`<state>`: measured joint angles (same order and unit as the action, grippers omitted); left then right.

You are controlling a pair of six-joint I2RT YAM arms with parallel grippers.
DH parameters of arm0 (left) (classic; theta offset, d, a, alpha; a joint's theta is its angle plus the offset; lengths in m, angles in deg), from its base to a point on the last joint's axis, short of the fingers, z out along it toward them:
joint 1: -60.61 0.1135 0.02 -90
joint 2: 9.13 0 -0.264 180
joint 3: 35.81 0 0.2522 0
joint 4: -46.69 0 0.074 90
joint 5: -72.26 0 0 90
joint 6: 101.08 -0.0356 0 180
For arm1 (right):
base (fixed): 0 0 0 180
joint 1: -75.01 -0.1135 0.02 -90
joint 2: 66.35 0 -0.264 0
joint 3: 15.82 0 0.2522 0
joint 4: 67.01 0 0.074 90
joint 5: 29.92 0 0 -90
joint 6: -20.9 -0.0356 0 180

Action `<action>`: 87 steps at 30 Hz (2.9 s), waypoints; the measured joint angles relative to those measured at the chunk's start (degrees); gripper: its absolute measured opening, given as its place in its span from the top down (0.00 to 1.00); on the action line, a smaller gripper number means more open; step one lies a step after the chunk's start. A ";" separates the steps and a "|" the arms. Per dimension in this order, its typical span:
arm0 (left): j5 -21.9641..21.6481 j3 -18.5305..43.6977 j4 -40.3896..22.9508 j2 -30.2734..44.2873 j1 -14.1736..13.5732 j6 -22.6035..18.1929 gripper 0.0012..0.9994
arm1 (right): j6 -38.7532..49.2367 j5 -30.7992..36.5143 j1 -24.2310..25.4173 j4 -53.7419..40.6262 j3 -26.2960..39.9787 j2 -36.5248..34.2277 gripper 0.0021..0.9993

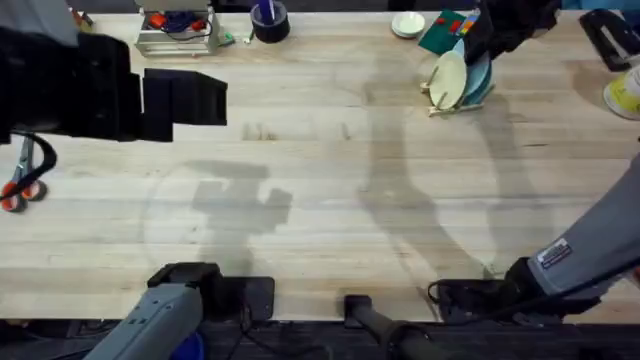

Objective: Pick up the plates from the table one by one and place each into a slot on the dish rack.

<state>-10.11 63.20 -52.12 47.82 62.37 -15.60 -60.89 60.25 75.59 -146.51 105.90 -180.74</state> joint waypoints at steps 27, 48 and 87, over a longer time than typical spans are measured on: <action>0.00 0.00 0.01 0.00 0.00 0.01 0.00 | 0.00 -0.04 -0.04 0.07 0.00 0.00 0.82; 0.00 0.00 0.00 0.00 0.00 0.01 0.00 | 0.02 0.02 -0.04 -3.13 4.43 0.00 0.86; 0.00 0.00 0.01 0.00 0.00 0.01 0.00 | 0.31 2.84 -4.98 -26.88 25.51 0.85 0.00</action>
<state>-10.11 63.20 -52.11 47.82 62.37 -15.59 -60.58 63.08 70.61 -173.39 131.41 -179.89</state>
